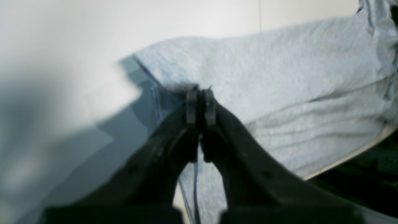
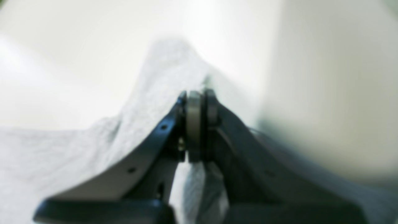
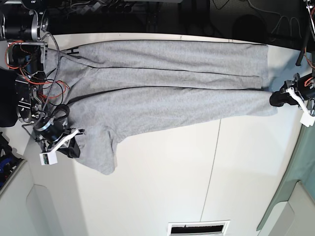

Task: Layout the t-shirt on the table in an organized manner, then fold the t-shirt properly
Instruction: 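Fold the sleeve side over with both grippers into a long strip, then fold the strip end with the left gripper toward the right gripper, then grasp the folded shirt with both grippers and fold it in half again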

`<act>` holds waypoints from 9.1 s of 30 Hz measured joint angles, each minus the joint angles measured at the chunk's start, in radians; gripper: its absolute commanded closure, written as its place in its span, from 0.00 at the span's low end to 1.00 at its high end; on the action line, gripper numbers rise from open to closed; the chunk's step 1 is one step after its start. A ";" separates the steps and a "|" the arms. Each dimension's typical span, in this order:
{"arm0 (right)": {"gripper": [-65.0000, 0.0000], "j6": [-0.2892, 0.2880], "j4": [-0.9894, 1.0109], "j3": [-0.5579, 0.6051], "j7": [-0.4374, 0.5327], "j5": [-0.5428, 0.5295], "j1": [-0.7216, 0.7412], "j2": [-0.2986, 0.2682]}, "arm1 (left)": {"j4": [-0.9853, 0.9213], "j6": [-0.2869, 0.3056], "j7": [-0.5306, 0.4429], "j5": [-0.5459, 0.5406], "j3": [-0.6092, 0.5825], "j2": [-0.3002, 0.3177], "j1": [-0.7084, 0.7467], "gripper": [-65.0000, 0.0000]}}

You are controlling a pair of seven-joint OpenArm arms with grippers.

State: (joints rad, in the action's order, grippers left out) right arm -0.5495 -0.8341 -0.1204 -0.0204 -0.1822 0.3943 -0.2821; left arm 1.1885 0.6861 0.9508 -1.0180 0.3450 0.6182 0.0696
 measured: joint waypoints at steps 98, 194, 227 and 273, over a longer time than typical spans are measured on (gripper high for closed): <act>0.55 0.006 -0.538 -0.267 -0.251 -0.326 -0.685 0.063 | 0.218 -0.001 -0.011 0.024 0.198 -0.238 0.271 1.00; 1.00 -0.029 -0.657 -0.320 -0.428 -0.465 -0.529 -0.080 | 0.512 0.000 -0.090 0.275 -0.009 -0.368 0.168 0.50; 0.61 0.064 -0.914 0.278 -0.494 -0.111 -0.385 0.105 | 0.510 0.000 -0.088 0.167 -0.016 -0.372 0.270 0.84; 1.00 -0.004 -0.512 0.281 -0.477 -0.311 -0.409 0.126 | 0.118 0.006 -0.301 0.603 -0.377 -0.366 -0.195 0.98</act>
State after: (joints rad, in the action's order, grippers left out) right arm -0.5537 -1.3464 0.1604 -0.4976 -0.4934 -0.0147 -0.1566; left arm 1.3064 0.6922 0.6502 -0.4145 -0.0322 0.2523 -0.1249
